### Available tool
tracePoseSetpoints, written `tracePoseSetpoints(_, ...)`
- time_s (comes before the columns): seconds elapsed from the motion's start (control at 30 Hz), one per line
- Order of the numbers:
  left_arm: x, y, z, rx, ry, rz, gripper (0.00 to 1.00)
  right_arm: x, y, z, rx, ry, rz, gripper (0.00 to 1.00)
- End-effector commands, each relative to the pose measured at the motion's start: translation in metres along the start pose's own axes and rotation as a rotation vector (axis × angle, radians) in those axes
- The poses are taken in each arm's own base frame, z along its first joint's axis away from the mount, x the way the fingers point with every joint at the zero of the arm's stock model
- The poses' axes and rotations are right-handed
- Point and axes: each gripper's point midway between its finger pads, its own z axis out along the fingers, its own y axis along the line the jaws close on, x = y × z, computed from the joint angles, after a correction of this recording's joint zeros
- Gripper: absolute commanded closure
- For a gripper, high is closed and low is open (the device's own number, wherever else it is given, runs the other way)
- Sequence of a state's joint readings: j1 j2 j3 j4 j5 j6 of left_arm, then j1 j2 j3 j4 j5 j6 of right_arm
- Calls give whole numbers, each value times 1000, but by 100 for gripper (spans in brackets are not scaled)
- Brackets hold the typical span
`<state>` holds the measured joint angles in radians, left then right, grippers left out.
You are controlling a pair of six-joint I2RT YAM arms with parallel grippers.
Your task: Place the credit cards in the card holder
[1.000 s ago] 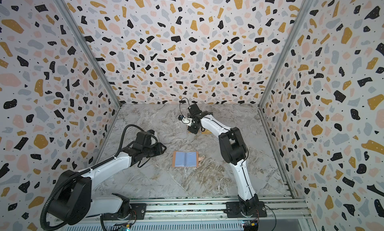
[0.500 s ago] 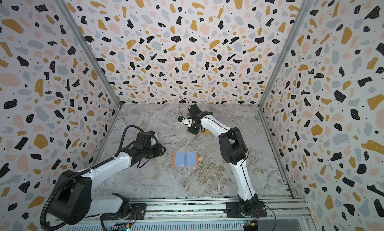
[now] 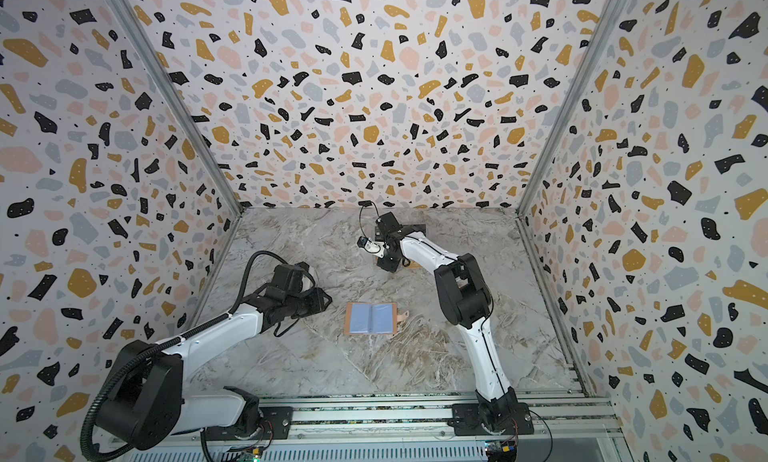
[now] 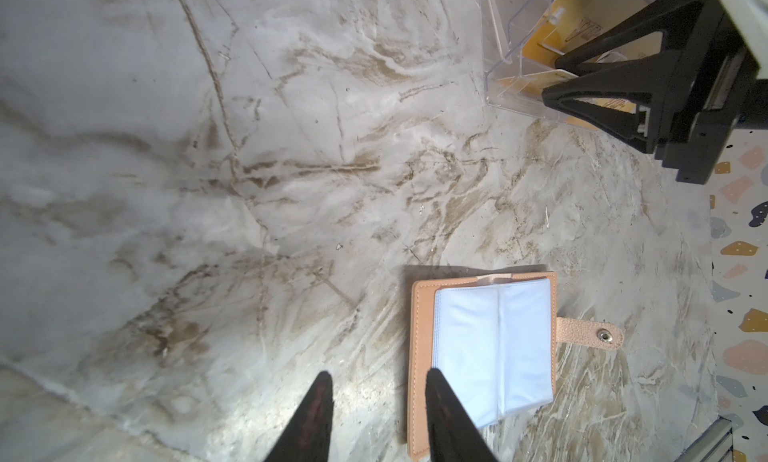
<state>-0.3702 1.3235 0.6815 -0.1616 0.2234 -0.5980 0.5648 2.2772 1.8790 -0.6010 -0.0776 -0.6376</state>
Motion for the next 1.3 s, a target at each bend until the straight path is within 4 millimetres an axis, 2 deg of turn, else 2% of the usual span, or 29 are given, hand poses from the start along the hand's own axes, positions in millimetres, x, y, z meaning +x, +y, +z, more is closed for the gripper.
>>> tracePoseSetpoints(0.0,-13,-7,-8,10,-40,10,61,-3,-2,-7,13,-8,-13,79)
tracePoseSetpoints(0.13,-12,-6,-8,9,-37,10,61,-4,-1,-6,11,-4,-20,81)
tracePoseSetpoints(0.4,-10,-4,-5,1,-25,5,61,-6,-4,-17,45,-23,-35,86)
tracePoseSetpoints(0.67,-10,-3,-6,-6,-26,-2,61,-5,-3,-15,59,-9,-53,89)
tracePoseSetpoints(1.27,-14,-9,-8,11,-32,0,61,-23,-11,-44,133,-75,-85,93)
